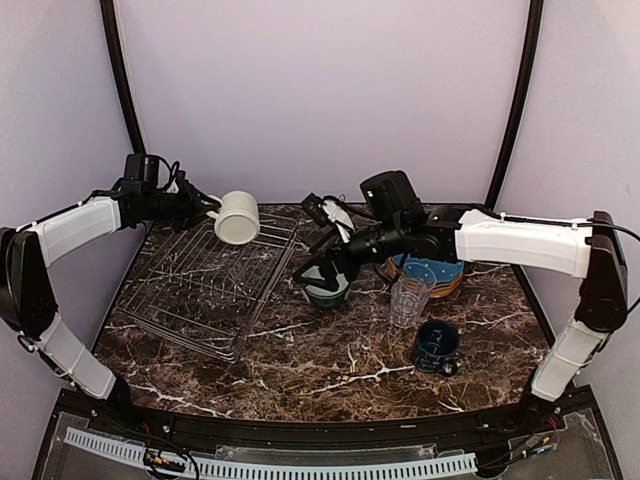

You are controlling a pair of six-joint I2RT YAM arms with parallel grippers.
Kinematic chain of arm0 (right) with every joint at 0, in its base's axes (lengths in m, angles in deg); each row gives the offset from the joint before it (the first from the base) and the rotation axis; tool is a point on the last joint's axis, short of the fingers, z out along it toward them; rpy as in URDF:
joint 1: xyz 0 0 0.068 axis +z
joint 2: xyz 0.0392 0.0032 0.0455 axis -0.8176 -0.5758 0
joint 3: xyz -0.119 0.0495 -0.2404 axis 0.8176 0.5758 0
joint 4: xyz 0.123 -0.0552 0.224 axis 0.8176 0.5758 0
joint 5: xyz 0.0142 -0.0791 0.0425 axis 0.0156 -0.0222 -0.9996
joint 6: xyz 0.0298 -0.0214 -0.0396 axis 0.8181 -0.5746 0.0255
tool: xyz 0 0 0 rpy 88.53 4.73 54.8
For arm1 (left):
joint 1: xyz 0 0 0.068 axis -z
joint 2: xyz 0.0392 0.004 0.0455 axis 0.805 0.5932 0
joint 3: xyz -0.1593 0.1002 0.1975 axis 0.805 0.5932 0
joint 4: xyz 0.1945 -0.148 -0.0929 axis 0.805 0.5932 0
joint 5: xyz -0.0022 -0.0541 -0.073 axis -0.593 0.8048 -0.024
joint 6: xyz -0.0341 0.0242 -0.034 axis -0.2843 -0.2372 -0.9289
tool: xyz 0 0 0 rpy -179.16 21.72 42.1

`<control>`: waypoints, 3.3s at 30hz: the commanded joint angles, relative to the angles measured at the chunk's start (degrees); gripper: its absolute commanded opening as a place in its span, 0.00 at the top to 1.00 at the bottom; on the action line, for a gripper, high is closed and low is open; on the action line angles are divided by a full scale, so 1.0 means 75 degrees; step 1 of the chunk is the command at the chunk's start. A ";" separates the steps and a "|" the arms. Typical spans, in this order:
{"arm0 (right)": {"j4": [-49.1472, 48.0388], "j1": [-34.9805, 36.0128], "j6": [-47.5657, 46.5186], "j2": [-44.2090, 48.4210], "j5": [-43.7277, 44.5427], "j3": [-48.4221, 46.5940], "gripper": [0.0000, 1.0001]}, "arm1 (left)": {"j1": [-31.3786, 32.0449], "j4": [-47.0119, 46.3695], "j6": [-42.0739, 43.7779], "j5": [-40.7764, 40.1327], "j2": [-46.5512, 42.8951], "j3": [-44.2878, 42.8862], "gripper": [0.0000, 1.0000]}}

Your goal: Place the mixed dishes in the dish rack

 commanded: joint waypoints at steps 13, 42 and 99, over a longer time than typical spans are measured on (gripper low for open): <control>0.0055 -0.0009 0.0253 -0.0745 0.0548 -0.0506 0.05 | -0.0680 -0.3980 -0.3716 0.0674 -0.0690 0.2215 0.99; 0.0511 -0.0008 0.0308 -0.1490 0.0868 -0.1487 0.05 | -0.0439 -0.0536 0.1190 0.0545 -0.0685 0.0124 0.99; -0.3309 -0.1142 0.1485 -0.0221 -0.5171 -0.0210 1.00 | 0.2593 -0.1420 0.3967 0.3330 -0.1323 0.0604 0.46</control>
